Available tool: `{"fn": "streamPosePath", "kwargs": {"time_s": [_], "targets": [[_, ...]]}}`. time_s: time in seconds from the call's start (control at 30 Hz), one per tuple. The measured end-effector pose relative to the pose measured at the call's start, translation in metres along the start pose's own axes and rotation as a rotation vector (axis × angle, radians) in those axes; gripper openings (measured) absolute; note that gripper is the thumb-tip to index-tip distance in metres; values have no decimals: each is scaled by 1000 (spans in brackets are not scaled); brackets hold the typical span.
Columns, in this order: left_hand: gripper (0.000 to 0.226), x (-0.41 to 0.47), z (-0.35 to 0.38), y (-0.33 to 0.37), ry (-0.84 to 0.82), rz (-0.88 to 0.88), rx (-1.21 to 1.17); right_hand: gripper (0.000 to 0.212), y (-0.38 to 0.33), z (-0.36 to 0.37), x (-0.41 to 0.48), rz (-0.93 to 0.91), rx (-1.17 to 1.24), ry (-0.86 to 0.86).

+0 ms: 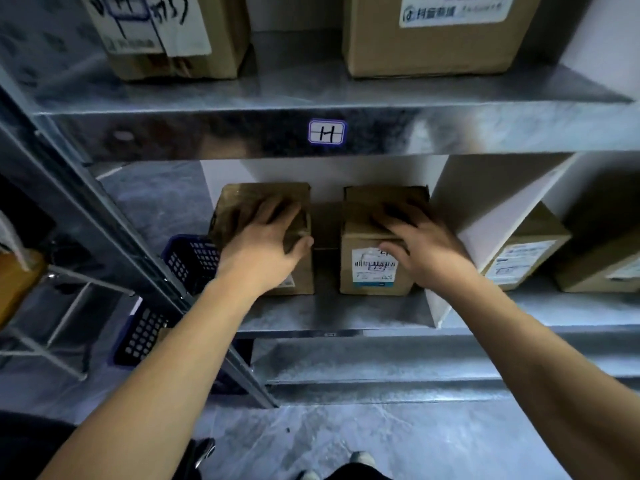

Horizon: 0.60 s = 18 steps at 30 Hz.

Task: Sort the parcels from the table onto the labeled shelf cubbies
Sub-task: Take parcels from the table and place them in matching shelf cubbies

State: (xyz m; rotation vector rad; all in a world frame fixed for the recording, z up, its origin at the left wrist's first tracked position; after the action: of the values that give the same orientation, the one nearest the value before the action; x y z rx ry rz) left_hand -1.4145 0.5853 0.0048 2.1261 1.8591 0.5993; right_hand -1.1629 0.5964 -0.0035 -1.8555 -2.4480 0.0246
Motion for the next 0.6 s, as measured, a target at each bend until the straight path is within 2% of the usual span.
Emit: {"fn": "streamPosePath", "kwargs": {"time_s": [0.2,0.3,0.43,0.5,0.6], "targets": [[71,0,-2,-1,-23,-23,-24,51,9,-7,-2,30,4,22],[72,-1,-9,-7,-9,-29,7,55,4,-9,-3,20,-68,31],[70,-7,-23,-14,82,8,57,62,-14,-28,-7,-34,-184,172],[67,-12,-27,-23,99,-19,6,63,-27,-36,-6,-42,-159,200],[60,-25,-35,-40,187,-79,-212,60,-55,-39,-4,-60,-72,209]]}}
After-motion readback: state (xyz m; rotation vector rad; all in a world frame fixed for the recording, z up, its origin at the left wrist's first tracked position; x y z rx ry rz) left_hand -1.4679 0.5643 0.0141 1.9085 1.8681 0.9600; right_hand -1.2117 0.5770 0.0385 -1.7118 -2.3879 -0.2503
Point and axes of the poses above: each hand's wrist, its own x-axis towards the middle knuckle, its own z-axis out of the palm, y = z × x, the point moved 8 cm from there along x, towards the middle knuckle, and after that the axes turned 14 degrees about -x, right-handed, at the moved point
